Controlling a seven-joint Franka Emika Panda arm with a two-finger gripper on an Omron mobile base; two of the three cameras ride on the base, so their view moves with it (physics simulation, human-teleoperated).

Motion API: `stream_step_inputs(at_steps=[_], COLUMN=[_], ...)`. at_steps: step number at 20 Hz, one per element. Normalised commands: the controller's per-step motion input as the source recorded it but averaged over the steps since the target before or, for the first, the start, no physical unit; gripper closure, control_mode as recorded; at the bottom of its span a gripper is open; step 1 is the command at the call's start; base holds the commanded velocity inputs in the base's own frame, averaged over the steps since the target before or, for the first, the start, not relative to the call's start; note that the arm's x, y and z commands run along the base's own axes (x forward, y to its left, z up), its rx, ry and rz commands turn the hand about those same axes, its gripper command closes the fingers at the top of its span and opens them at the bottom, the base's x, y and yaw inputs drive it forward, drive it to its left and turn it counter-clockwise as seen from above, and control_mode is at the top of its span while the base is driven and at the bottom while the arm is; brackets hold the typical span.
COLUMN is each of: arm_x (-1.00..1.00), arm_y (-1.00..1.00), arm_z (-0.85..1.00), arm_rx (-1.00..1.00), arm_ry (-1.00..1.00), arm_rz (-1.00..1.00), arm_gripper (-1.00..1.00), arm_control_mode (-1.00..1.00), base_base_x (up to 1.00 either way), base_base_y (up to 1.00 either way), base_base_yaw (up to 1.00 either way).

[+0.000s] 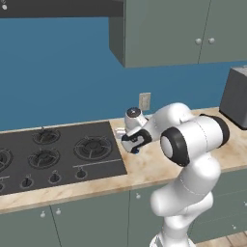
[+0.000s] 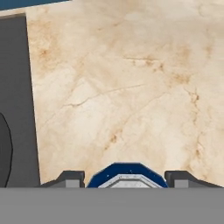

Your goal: Four empty soda cans are scattered around the kitchen. Gather all the cans and cluster them next to the stove for recycling.

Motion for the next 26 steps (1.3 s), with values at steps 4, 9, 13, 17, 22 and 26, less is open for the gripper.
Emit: stream_step_inputs(at_steps=[4,9,13,17,22,26], arm_x=[-0.02,0.00,-0.04,-0.12,-0.15,-0.08], arm_y=[0.00,0.00,-0.03,-0.08,-0.02,-0.01], arm_z=[-0.29,-0.23,0.00,0.04,0.05,0.14], arm_rx=[0.01,0.03,0.11,0.06,0.05,0.01], arm_ry=[0.01,0.00,0.00,0.00,0.00,-0.01], arm_rz=[0.00,-0.01,-0.05,0.00,0.00,0.00], arm_gripper=[1.00,-1.00,-1.00,-1.00,-1.00,-1.00], arm_control_mode=[-1.00,-1.00,-1.00,-1.00,-1.00,-1.00], base_base_x=[0.00,0.00,0.00,0.00,0.00,0.00], base_base_y=[0.00,0.00,0.00,0.00,0.00,0.00], base_base_yaw=[0.00,0.00,0.00,0.00,0.00,0.00])
